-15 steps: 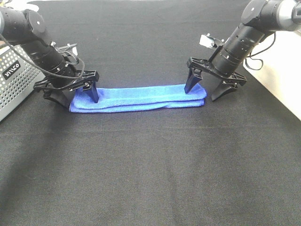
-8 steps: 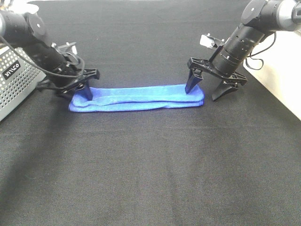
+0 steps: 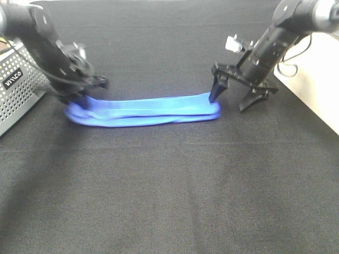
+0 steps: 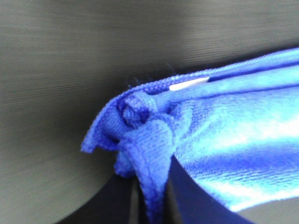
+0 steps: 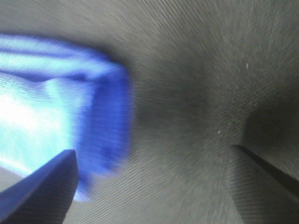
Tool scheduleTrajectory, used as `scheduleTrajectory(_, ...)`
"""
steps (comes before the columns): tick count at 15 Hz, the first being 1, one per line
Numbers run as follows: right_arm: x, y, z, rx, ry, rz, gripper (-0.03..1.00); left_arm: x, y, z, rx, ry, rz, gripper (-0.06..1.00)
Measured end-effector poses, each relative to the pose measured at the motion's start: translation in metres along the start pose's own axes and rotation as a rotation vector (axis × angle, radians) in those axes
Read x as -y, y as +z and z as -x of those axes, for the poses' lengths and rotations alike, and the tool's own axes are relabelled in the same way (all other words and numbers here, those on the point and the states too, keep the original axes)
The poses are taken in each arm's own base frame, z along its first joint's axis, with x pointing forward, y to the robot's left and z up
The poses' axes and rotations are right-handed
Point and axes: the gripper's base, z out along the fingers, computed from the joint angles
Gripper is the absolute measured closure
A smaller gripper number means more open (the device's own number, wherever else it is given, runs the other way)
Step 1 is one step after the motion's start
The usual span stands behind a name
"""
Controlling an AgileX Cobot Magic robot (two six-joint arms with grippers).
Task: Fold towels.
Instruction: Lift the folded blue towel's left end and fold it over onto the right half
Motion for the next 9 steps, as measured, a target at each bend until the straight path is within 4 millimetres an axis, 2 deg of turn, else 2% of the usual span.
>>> scheduleTrajectory(2,-0.005,-0.013,0.002,0.023,0.004,0.002,0.16,0.001,-0.033,0.008,0.009,0.010,0.035,0.87)
scheduleTrajectory(5,-0.008,-0.021,0.001,0.016,0.029,0.008,0.16,0.027,-0.075,0.017,0.076,0.002,-0.033,0.87)
scheduleTrajectory(6,-0.010,-0.024,0.000,0.017,0.030,0.010,0.16,0.043,-0.078,0.016,0.081,-0.002,-0.076,0.87)
scheduleTrajectory(7,-0.013,-0.031,0.000,0.018,0.027,0.013,0.16,0.071,-0.074,0.009,0.054,-0.003,-0.134,0.87)
scheduleTrajectory(9,-0.019,-0.049,0.001,0.051,0.016,0.018,0.16,0.105,-0.063,-0.002,0.010,0.008,-0.174,0.87)
